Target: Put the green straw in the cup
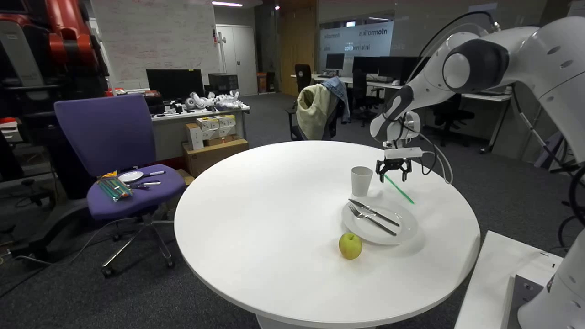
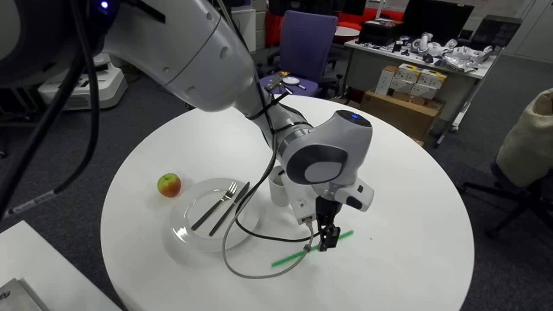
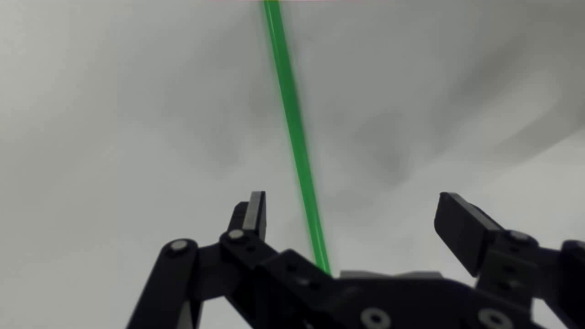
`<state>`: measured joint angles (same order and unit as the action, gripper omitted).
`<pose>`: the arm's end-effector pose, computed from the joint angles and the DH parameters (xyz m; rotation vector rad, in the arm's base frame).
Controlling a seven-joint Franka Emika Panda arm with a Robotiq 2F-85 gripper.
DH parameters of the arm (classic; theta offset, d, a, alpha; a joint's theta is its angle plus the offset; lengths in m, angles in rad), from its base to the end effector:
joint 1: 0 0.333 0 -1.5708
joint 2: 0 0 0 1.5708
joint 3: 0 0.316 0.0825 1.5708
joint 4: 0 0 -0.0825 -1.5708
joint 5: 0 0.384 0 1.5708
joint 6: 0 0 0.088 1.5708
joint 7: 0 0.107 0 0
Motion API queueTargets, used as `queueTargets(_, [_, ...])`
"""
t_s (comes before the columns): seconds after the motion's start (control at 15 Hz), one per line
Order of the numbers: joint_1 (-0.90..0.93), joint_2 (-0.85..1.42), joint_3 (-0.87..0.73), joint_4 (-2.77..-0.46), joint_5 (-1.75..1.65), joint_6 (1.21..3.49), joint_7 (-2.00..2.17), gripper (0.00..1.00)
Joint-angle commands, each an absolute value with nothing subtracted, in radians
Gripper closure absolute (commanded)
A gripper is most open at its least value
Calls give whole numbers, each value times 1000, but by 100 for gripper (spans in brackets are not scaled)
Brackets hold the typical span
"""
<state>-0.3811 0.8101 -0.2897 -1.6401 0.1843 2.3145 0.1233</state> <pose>0.5405 -0.3997 0.1478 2.8072 -1.2718 -0.1776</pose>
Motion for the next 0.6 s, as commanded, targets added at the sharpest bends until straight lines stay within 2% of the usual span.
queueTargets(0.0, [-409,812,-277,-1633,195,2362,141,0])
queueTargets(0.53, [-448,825,-250,-1619,186,2364,55,0])
